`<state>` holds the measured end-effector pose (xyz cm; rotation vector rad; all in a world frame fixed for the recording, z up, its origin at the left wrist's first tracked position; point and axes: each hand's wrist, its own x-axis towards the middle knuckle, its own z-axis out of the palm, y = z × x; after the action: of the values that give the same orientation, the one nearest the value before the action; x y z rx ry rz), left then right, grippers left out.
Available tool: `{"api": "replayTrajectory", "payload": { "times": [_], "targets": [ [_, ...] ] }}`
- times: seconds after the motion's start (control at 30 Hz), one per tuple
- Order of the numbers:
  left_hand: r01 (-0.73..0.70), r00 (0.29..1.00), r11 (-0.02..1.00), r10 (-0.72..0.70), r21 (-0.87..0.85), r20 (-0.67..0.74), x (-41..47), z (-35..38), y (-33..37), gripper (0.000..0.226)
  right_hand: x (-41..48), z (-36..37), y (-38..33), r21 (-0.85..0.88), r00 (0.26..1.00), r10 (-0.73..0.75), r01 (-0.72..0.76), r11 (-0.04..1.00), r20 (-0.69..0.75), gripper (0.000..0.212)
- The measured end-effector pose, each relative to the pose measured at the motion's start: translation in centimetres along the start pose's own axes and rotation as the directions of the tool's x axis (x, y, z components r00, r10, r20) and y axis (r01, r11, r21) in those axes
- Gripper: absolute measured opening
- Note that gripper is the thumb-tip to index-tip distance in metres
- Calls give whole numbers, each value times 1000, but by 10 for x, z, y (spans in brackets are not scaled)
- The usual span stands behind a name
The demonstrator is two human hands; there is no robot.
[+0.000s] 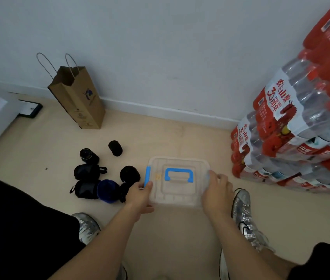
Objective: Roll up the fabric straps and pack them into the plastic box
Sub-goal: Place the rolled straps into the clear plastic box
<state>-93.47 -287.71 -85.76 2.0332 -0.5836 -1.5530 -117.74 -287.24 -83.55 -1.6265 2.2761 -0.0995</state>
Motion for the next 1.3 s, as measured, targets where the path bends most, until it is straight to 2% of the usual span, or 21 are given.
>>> {"api": "replayTrajectory", "payload": {
  "times": [0.07,0.1,0.13,0.17,0.23,0.33,0.47,0.57,0.67,0.8,0.97,1.1,1.17,1.3],
  "targets": [
    [-9,1000,1000,9,-2,3,-1,2,-2,35,-7,2,-12,18,967,-254,253,967,35,36],
    [-8,1000,1000,8,-9,7,-1,2,-3,32,-11,4,-18,26,931,-346,346,938,112,30],
    [0,1000,1000,0,-19,11,-1,2,-3,29,-14,7,-24,8,894,-400,406,914,203,36],
    [19,1000,999,-18,-34,11,-1,1,-3,27,-17,10,-27,-15,864,-423,444,896,273,46],
    [67,998,995,-68,-76,-7,-1,0,-3,31,-20,14,-31,-54,841,-442,480,875,313,59],
    [71,996,996,-73,-62,-45,-3,0,-6,32,-22,16,-34,-131,821,-469,531,837,326,53],
    [47,985,993,-64,-108,-162,-6,3,-6,24,-23,15,-42,-203,796,-496,580,789,349,45],
    [-60,968,989,25,-134,-251,-11,7,-11,18,-25,14,-48,-195,784,-522,600,776,334,40],
    [-101,988,975,76,-195,-132,-22,11,-17,26,-24,14,-51,-201,776,-544,617,761,320,37],
    [21,996,921,13,-390,85,-25,6,-13,35,-19,10,-49,-234,761,-573,643,729,304,34],
    [123,976,859,-15,-498,215,-25,1,-10,43,-14,0,-47,-192,774,-569,625,756,278,39],
    [124,974,848,-4,-516,226,-24,-2,-10,39,-10,-12,-45,-49,803,-545,571,820,242,45],
    [113,982,870,-23,-481,189,-22,-2,-7,37,-4,-20,-49,15,819,-531,541,841,217,44],
    [41,998,946,-25,-321,52,-13,-2,-10,14,9,-33,-58,45,867,-498,498,866,6,34]
  ]
}}
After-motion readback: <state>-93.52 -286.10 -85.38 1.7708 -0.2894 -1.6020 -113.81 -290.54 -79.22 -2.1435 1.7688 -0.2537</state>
